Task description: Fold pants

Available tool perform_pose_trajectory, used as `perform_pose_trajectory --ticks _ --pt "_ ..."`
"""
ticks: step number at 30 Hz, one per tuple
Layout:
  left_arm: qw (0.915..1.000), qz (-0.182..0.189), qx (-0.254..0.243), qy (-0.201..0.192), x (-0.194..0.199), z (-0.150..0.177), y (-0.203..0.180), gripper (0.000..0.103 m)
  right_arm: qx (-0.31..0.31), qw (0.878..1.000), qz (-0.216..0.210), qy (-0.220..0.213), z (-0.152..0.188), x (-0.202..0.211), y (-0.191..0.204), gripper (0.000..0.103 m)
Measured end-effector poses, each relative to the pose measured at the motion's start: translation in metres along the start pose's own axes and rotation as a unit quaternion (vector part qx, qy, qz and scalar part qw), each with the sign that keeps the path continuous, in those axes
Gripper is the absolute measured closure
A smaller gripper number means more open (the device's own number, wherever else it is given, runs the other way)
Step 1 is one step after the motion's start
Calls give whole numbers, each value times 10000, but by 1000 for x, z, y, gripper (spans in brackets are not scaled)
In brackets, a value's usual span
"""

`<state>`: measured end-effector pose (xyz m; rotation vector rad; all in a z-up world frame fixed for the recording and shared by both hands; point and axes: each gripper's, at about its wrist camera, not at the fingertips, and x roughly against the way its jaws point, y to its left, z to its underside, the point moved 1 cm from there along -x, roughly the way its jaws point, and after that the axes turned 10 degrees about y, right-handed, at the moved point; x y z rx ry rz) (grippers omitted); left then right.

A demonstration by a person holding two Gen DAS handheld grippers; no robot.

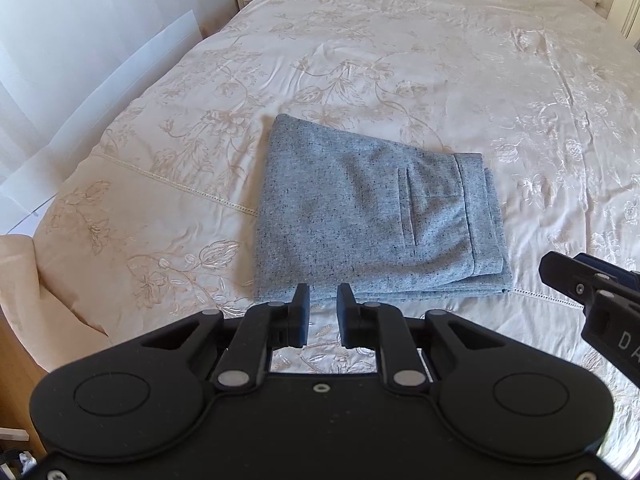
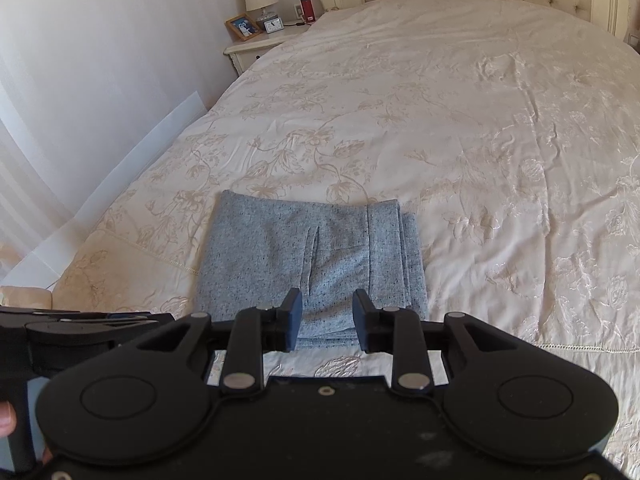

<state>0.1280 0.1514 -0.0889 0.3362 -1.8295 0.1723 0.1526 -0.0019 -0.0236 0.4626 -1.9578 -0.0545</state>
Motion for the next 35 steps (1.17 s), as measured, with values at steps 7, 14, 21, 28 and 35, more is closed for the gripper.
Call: perform_pose_trajectory --ticks 7,14,21,28,35 --pt "10000 -16 24 14 1 1 2 79 7 10000 -5 21 4 -1 1 73" --pt "10000 -28 -41 -23 1 4 0 79 -41 10000 4 45 8 -2 3 72" --pt "10000 -73 -65 -20 1 5 2 79 -107 9999 13 40 10 -2 3 72" --pt "9999 -51 -117 -46 1 6 2 79 -188 9998 38 45 12 -2 4 72" --pt "9997 -85 -192 -149 3 5 2 79 -189 9998 39 53 13 -2 5 72"
